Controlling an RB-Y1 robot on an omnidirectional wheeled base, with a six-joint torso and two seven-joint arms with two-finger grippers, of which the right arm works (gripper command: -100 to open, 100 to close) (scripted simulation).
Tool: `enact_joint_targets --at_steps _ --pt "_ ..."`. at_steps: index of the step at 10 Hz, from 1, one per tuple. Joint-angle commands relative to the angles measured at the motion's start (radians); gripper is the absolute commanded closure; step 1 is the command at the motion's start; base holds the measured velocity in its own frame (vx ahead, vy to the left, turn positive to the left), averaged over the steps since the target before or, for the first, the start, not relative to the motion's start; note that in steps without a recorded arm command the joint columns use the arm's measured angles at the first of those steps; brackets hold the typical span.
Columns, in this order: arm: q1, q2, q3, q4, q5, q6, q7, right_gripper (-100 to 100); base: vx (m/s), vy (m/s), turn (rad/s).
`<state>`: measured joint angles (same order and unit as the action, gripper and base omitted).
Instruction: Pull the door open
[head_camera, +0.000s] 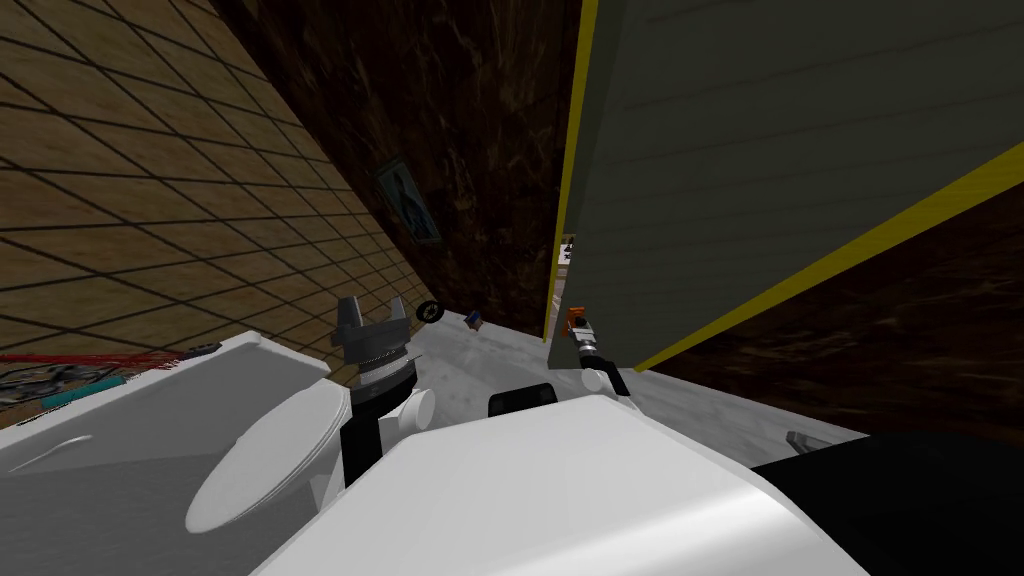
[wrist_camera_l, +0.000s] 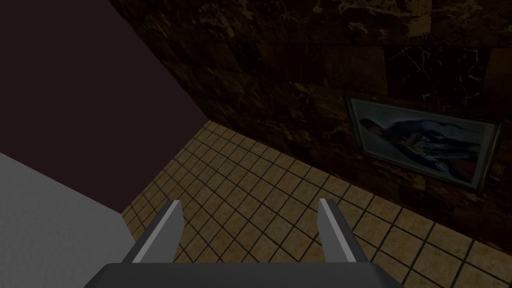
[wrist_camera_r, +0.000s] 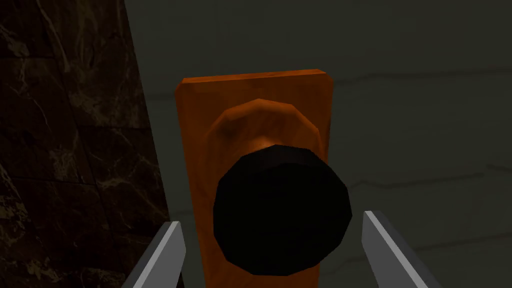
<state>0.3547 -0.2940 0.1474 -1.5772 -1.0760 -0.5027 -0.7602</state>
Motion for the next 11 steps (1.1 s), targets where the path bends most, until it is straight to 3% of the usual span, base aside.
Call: enact_joint_targets --at_steps 1,2,3,4,5,6,11 --pt "-0.002 0.000 0.014 -0.017 -0.023 -0.004 -0.030 -100 -0.074 0.014 0.057" --pt "0.002 0.000 0.011 -0.013 -0.012 -0.005 -0.018 -100 -0.039 0.004 -0.021" --pt "0.002 -0.027 -0.021 -0.001 -0.032 0.000 -0.044 -100 0.019 0.002 0.191" --pt "0.001 -0.040 -0.035 0.005 -0.040 0.003 -0.054 -100 0.046 -0.019 0.139" --pt "0.000 -0.033 -0.023 0.007 -0.032 -0.002 -0.047 -100 0.019 -0.013 0.016" --pt "0.000 -0.033 -0.023 0.007 -0.032 -0.002 -0.047 100 -0.004 -0.004 -0.043" --pt "0.000 -0.033 -0.023 0.007 -0.032 -0.002 -0.047 100 -0.002 -0.003 -0.001"
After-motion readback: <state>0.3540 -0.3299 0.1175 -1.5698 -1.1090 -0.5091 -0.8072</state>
